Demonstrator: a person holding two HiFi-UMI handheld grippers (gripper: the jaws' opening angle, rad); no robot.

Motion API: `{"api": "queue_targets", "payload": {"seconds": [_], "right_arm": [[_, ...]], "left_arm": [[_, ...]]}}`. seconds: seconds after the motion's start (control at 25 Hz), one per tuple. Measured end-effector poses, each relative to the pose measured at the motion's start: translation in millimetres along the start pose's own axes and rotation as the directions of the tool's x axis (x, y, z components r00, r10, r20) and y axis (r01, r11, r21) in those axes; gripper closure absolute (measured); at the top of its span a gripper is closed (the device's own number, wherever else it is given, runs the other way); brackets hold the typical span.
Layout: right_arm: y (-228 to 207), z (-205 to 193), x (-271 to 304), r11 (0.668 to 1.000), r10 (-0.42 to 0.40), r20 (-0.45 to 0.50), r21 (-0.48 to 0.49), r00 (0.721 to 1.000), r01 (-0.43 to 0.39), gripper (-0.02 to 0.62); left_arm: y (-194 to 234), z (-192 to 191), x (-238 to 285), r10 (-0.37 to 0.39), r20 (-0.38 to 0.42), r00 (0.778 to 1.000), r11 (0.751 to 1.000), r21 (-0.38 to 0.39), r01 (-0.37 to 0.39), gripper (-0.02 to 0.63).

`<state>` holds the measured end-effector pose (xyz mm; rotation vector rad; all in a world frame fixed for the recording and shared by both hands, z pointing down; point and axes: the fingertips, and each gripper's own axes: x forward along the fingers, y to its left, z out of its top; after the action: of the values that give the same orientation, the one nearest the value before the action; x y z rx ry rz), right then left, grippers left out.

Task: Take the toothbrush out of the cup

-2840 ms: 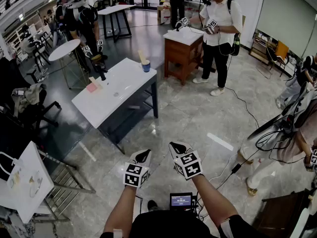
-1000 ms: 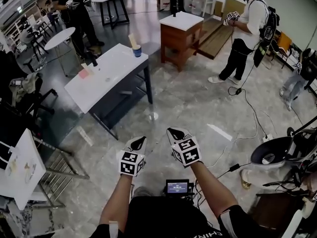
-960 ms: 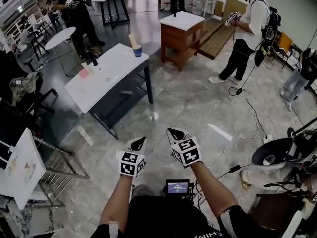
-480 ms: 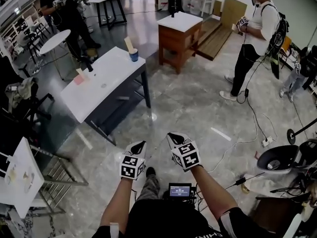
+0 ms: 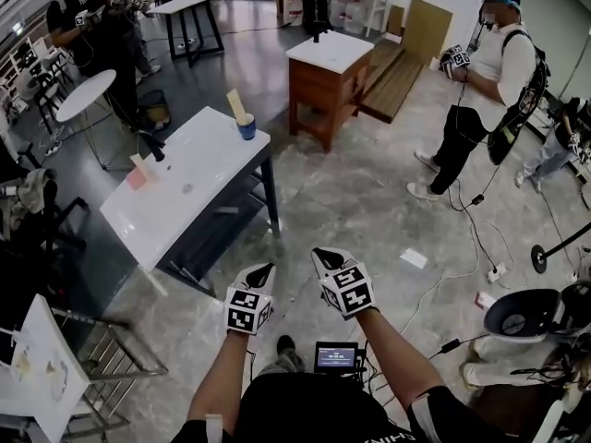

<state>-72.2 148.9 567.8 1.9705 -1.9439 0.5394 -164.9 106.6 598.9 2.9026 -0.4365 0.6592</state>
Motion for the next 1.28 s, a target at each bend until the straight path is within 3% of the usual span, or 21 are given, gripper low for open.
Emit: {"api": "queue_targets", "payload": {"seconds": [0.36, 0.76, 1.04, 1.28], "right_arm": [[-17, 29, 59, 1.000, -0.025, -0.010, 0.018, 1.000, 0.025, 0.586], [-50, 37, 95, 0.999, -0.015, -0.027, 0.049, 1.000, 0.016, 0.586], [-98, 55, 143, 0.999, 0.029, -0.027, 0.041, 0.999, -0.028, 0.586], [-151, 89, 178, 0.997, 0.070, -0.009, 0.029, 0.998, -0.069, 0.586]], "left_arm": [[57, 18, 36, -0.037, -0.012, 0.999, 0.999, 0.007, 0.038, 0.597], [75, 29, 79, -0.065, -0.027, 0.998, 0.998, -0.027, 0.065, 0.597], [103, 47, 135, -0.025, -0.044, 0.999, 0.999, -0.038, 0.024, 0.597], [124, 89, 188, 0.016, -0.027, 1.000, 0.999, -0.041, -0.017, 0.597]]}}
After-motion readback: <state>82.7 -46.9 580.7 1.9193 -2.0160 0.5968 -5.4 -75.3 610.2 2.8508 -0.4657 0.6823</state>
